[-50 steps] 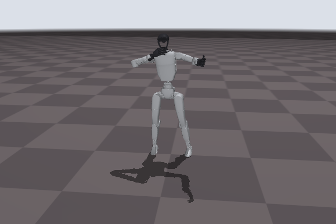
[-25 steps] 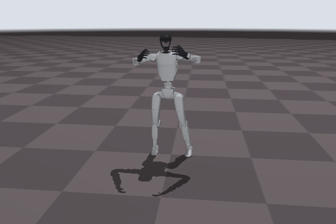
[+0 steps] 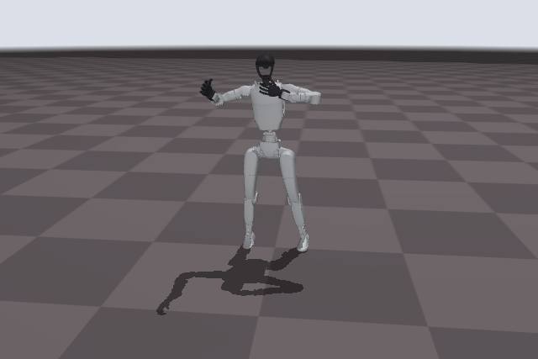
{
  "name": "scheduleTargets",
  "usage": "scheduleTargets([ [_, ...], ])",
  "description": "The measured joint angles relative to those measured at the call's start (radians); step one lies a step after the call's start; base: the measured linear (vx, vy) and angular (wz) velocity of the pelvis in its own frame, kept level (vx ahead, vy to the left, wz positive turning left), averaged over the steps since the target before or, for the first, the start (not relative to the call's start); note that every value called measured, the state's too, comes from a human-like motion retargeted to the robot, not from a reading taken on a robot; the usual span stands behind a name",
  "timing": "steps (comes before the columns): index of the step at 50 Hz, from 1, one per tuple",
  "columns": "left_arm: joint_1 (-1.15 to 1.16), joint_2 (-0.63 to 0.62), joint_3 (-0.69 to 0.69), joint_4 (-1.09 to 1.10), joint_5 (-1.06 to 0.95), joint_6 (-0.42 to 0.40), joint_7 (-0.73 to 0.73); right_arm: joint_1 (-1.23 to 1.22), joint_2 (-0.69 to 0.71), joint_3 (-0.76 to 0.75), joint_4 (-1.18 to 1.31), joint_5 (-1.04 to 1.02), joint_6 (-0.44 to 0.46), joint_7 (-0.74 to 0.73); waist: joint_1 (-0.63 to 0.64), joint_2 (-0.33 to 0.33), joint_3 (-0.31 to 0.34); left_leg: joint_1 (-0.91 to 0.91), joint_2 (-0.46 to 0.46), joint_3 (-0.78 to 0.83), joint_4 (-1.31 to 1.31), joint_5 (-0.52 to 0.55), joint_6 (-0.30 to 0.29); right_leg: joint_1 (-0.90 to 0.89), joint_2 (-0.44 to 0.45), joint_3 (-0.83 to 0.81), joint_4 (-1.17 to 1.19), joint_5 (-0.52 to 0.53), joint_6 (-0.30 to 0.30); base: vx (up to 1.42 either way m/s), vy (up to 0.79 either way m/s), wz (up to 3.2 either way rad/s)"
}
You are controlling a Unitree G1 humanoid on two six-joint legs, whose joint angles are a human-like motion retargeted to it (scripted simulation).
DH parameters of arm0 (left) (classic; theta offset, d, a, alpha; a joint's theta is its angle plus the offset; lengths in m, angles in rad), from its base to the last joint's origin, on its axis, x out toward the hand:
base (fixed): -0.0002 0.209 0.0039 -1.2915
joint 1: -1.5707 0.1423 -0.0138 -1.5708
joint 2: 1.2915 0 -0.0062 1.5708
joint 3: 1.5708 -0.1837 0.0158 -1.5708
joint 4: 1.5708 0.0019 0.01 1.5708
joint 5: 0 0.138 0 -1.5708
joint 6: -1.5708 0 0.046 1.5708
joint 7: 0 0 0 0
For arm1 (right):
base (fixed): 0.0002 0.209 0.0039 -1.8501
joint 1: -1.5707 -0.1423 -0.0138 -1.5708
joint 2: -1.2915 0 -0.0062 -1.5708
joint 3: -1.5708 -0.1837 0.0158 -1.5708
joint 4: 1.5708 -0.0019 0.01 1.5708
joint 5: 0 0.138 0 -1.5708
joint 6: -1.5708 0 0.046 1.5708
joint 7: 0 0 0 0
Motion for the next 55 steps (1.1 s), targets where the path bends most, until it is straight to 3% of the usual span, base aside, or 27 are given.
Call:
scheduleTargets([
  [5,-0.025,0.047,0.1,0.217,0.151,-0.044,0.107,0.061,-0.053,-0.042,-0.019,-0.018,-0.009,0.024,0.024,-0.015,-0.007,0.003,0.0,0.003,0.003,-0.002,0.002,0.005,-0.001,0.001,-0.004,0.0,0.0,0.0,0.0,0.0],
  [7,0.034,0.066,0.18,0.401,0.173,-0.031,0.115,0.097,-0.104,-0.049,-0.159,-0.091,0.019,0.189,0.022,-0.016,-0.01,0.0,-0.005,0.002,0.004,0.0,0.011,0.003,-0.006,-0.001,-0.002,-0.003,0.0,0.0,0.0,0.0],
  [10,0.122,0.053,0.284,0.679,0.151,-0.023,0.21,0.116,-0.093,-0.015,-0.469,0.092,-0.045,0.21,0.014,-0.011,-0.016,-0.003,-0.006,0.002,0.009,-0.001,0.013,0.002,-0.008,0.0,-0.004,-0.005,0.0,0.0,0.0,0.0],
  [15,0.16,-0.035,0.388,1.124,-0.038,-0.002,0.363,-0.078,-0.032,0.217,-0.882,0.183,-0.08,0.338,-0.006,-0.004,-0.018,-0.002,-0.018,0.008,0.01,0.003,0.029,0.002,-0.02,0.007,-0.007,-0.009,0.0,0.0,0.0,0.0],
  [18,0.161,-0.067,0.424,1.274,-0.115,0.009,0.498,-0.181,0.032,0.368,-1.011,0.232,-0.069,0.362,-0.018,-0.001,-0.018,0.001,-0.024,0.012,0.007,0.007,0.041,0.003,-0.026,0.011,-0.01,-0.008,0.0,0.0,0.0,0.0],
  [20,0.179,-0.067,0.435,1.285,-0.108,0.004,0.556,-0.212,0.047,0.41,-1.025,0.216,-0.067,0.347,-0.025,0.004,-0.016,0.003,-0.024,0.013,0.005,0.008,0.044,0.004,-0.026,0.012,-0.01,-0.007,0.0,0.0,0.0,0.0],
  [22,0.229,-0.019,0.419,1.212,0.014,0.047,0.463,-0.21,0.023,0.39,-0.969,0.182,-0.063,0.35,-0.03,0.012,-0.017,0.004,-0.017,0.013,0.007,0.004,0.038,0.005,-0.019,0.011,-0.011,-0.006,0.0,0.0,0.0,0.0],
  [27,0.311,0.014,0.366,0.707,-0.164,-0.005,0.264,-0.065,-0.028,0.22,-0.615,0.106,-0.077,0.229,-0.023,0.008,-0.016,0.008,-0.006,0.013,-0.001,-0.001,0.023,0.003,-0.007,0.008,-0.004,-0.008,0.0,0.0,0.0,0.0],
  [32,0.105,0.078,0.079,0.168,-0.067,0.018,0.043,-0.066,-0.04,0.17,-0.101,-0.086,0.039,0.148,-0.017,-0.011,-0.021,0.012,0.004,0.013,-0.005,-0.008,0.008,0.004,0.003,0.005,0.0,-0.01,0.0,0.0,0.0,0.0],
  [35,-0.07,0.05,-0.062,0.007,-0.059,0.057,-0.059,-0.105,-0.046,0.187,0.163,-0.183,0.129,0.156,-0.002,-0.017,-0.026,0.017,0.006,0.015,-0.007,-0.012,0.003,0.006,0.005,0.006,0.001,-0.01,0.0,0.0,0.0,0.0],
  [40,-0.105,0.079,0.073,0.221,0.008,-0.024,0.037,0.004,-0.026,0.074,0.176,0.035,0.068,0.179,0.031,-0.031,-0.028,0.023,0.001,0.018,-0.005,-0.014,0.003,0.013,-0.001,0.007,0.0,-0.011,0.0,0.0,0.0,0.0],
  [45,0.042,0.11,0.294,0.698,0.047,-0.008,0.142,0.166,-0.027,-0.004,-0.263,0.213,-0.006,0.291,0.027,-0.024,-0.034,0.019,-0.006,0.015,0.002,-0.015,0.01,0.014,-0.009,0.003,0.0,-0.016,0.0,0.0,0.0,0.0],
  [50,0.091,0.049,0.385,1.167,0.033,0.031,0.375,0.105,0.012,0.157,-0.782,0.384,-0.038,0.375,0.004,-0.006,-0.036,0.013,-0.023,0.011,0.008,-0.01,0.03,0.015,-0.026,0.002,-0.003,-0.019,0.0,0.0,0.0,0.0],
  [53,0.111,0.03,0.395,1.311,0.052,0.072,0.492,-0.012,0.053,0.268,-0.99,0.316,-0.047,0.389,-0.006,0.002,-0.034,0.012,-0.031,0.01,0.009,-0.006,0.042,0.015,-0.034,0.004,-0.005,-0.018,0.0,0.0,0.0,0.0],
  [55,0.127,-0.009,0.417,1.305,-0.04,0.029,0.596,-0.066,0.08,0.288,-1.037,0.216,-0.067,0.345,-0.011,0.006,-0.029,0.012,-0.033,0.009,0.007,-0.002,0.047,0.014,-0.036,0.004,-0.006,-0.017,0.0,0.0,0.0,0.0],
])
